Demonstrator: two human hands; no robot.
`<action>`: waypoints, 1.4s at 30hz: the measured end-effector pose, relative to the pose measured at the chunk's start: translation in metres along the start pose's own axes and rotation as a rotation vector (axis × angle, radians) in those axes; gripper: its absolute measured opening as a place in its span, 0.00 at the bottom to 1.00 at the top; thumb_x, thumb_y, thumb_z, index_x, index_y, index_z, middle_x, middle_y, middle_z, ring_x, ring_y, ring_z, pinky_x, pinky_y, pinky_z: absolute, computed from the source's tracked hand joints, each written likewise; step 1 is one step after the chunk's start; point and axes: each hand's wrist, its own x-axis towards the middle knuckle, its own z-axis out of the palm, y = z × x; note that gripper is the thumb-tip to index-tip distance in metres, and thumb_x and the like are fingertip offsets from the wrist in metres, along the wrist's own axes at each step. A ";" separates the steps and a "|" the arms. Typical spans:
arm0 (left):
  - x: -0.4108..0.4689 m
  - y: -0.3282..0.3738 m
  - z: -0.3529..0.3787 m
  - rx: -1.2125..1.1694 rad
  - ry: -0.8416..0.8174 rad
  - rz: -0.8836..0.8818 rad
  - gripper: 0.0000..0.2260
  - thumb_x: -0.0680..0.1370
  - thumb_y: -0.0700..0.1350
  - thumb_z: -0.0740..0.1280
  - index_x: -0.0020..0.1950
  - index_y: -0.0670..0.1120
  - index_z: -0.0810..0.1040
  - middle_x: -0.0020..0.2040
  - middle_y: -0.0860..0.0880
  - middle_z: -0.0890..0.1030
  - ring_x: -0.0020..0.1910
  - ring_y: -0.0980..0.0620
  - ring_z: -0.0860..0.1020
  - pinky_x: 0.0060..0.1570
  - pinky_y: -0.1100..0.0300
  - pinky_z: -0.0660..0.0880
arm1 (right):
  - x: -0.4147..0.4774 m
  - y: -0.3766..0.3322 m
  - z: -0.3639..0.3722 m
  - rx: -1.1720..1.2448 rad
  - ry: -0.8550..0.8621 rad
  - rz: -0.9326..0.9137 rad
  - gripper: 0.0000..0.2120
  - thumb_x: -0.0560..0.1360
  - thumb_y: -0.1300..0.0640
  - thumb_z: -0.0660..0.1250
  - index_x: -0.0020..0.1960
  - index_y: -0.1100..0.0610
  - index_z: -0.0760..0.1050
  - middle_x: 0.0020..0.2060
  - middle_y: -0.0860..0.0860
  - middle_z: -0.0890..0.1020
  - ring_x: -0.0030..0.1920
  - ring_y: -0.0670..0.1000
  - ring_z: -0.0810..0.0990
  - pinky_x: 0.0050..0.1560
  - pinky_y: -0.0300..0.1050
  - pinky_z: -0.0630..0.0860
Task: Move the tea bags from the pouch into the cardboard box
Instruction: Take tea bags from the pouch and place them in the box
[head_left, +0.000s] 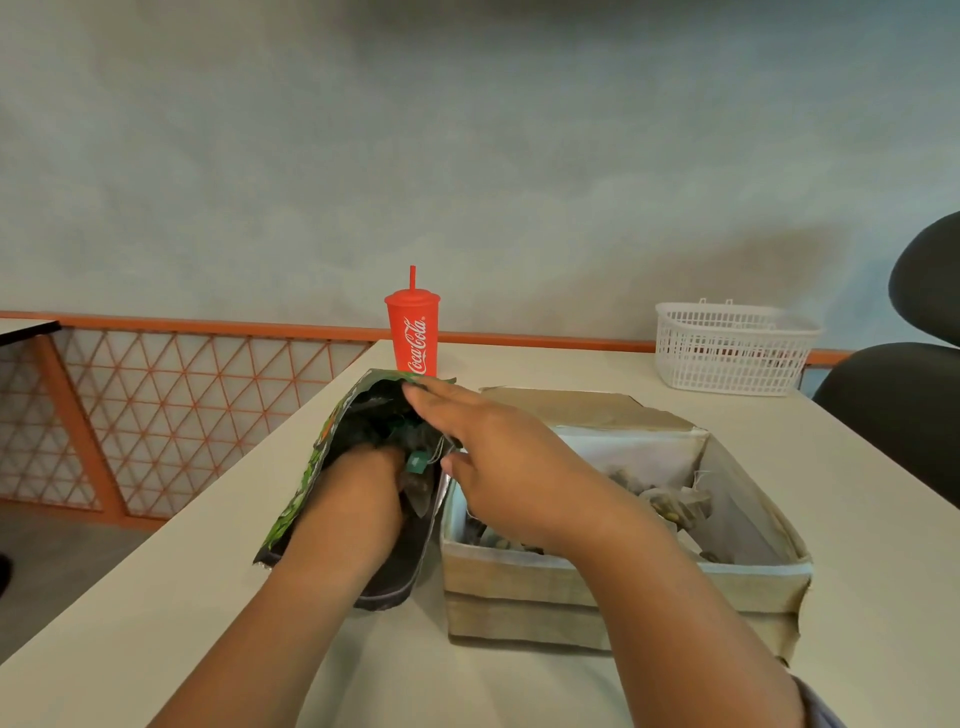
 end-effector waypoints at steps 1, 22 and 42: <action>-0.004 0.000 -0.004 -0.048 0.057 0.020 0.10 0.78 0.43 0.60 0.58 0.48 0.76 0.54 0.48 0.78 0.51 0.50 0.77 0.50 0.62 0.70 | 0.000 0.001 0.000 0.003 0.001 0.003 0.33 0.77 0.68 0.58 0.75 0.47 0.52 0.75 0.41 0.53 0.74 0.45 0.54 0.71 0.39 0.55; -0.072 -0.024 -0.051 -0.815 0.219 -0.140 0.13 0.71 0.38 0.71 0.38 0.59 0.79 0.33 0.56 0.81 0.33 0.53 0.79 0.36 0.56 0.74 | 0.002 0.009 0.012 0.088 -0.126 0.043 0.23 0.78 0.59 0.62 0.72 0.49 0.63 0.73 0.45 0.62 0.72 0.46 0.60 0.68 0.38 0.56; -0.070 -0.015 -0.024 -0.760 0.197 -0.066 0.13 0.74 0.35 0.65 0.49 0.53 0.80 0.44 0.59 0.80 0.41 0.60 0.78 0.42 0.67 0.71 | -0.022 0.022 -0.043 0.365 0.278 0.075 0.05 0.71 0.58 0.71 0.37 0.53 0.79 0.29 0.45 0.78 0.29 0.38 0.72 0.33 0.31 0.71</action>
